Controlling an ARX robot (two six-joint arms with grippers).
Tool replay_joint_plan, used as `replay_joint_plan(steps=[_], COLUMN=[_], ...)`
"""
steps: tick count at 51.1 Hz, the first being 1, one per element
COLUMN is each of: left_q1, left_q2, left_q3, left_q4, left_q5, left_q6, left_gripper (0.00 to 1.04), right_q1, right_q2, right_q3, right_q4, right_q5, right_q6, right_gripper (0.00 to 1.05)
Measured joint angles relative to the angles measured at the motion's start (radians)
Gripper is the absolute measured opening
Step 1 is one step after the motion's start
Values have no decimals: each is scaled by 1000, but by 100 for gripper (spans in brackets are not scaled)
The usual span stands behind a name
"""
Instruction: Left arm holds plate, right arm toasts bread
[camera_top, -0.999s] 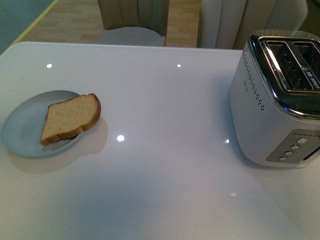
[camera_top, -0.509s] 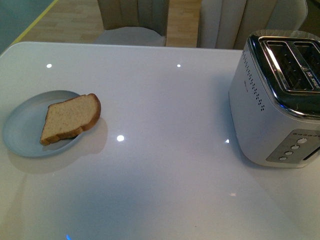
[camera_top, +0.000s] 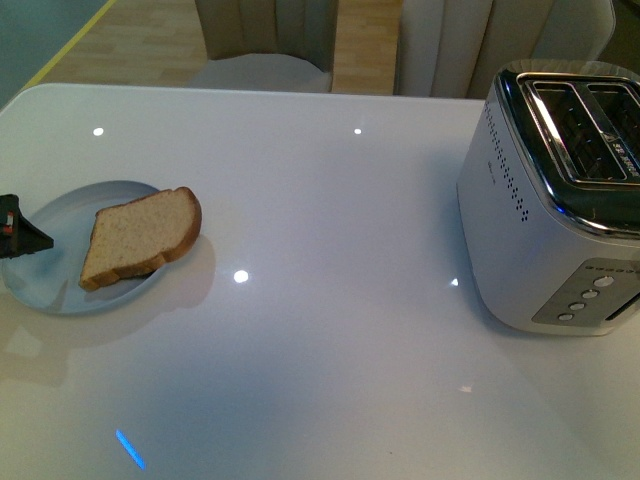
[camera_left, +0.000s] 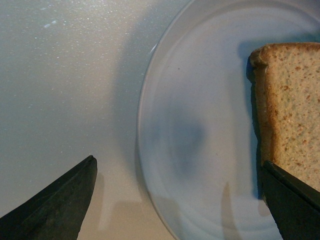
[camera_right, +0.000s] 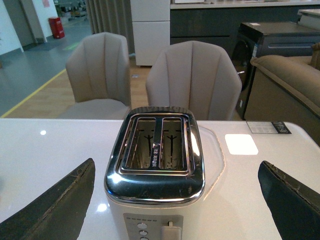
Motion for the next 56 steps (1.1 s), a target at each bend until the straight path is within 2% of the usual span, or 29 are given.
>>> replay_joint_plan(steps=[18, 21, 29, 44, 48, 50, 56], left_q1=[-35, -39, -52, -66, -65, -65, -63], left_q2=[68, 70, 74, 76, 71, 67, 47], left_q3=[59, 61, 61, 42, 30, 24, -11], left_q4=[-34, -34, -36, -38, -37, -35, -29], left_q5=[-17, -21, -27, -19, 7, 27, 52], left_q6=[9, 10, 6, -24, -54, -72, -103], left_gripper=[98, 95, 65, 22, 7, 3, 3], right_q1=[0, 0, 0, 0, 0, 0, 0], right_q2=[0, 0, 0, 0, 0, 0, 0], right_q3=[0, 0, 0, 0, 0, 0, 0], right_q4=[0, 0, 0, 0, 0, 0, 0], right_q5=[0, 0, 0, 0, 0, 0, 0], right_q6=[0, 0, 0, 0, 0, 0, 0], right_gripper=[96, 96, 96, 96, 96, 96, 96])
